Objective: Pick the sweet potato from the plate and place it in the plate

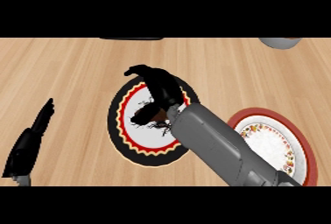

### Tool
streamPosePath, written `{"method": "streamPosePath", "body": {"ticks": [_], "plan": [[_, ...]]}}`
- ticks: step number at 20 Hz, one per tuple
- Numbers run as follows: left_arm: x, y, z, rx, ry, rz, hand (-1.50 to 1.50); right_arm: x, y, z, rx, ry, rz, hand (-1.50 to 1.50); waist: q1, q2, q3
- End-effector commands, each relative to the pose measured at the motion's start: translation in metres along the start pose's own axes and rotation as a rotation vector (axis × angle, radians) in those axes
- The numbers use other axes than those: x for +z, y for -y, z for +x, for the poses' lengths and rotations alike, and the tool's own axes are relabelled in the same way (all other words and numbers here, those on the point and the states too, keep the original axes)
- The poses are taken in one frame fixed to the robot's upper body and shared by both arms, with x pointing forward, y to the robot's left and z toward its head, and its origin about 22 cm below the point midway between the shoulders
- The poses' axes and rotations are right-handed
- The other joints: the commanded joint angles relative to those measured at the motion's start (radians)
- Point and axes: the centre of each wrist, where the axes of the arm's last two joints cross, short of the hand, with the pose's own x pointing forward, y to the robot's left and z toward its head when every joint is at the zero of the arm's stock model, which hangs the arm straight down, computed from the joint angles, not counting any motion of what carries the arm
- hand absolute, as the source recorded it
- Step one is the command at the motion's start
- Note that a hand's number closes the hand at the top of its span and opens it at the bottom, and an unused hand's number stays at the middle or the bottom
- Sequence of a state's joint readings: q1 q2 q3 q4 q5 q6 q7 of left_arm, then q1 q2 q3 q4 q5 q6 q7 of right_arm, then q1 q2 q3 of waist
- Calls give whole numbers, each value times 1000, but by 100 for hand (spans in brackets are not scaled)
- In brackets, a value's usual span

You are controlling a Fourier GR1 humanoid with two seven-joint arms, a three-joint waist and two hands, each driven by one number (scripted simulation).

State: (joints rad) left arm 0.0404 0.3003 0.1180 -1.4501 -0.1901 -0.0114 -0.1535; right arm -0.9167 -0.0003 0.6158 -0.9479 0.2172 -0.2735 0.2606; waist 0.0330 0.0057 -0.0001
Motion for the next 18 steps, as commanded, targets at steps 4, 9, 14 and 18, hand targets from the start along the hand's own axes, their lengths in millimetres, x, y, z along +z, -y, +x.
{"method": "streamPosePath", "body": {"ticks": [4, 9, 14, 18], "plan": [[2, -11, -4, -8, -4, 18, 0, -3, 25, -17, -241, -26, -240, -150, -25, -1, 0], [10, 14, 5, -18, -8, 23, 0, 0, 72, -42, -365, -62, -320, -150, -29, -4, 1], [5, -17, 8, -20, -22, 11, 0, 27, 116, -98, -510, 21, -374, -150, -29, -4, 1], [7, 0, -1, -2, -7, 13, 0, 47, 146, -148, -522, 69, -383, -150, -24, -1, 1]]}}
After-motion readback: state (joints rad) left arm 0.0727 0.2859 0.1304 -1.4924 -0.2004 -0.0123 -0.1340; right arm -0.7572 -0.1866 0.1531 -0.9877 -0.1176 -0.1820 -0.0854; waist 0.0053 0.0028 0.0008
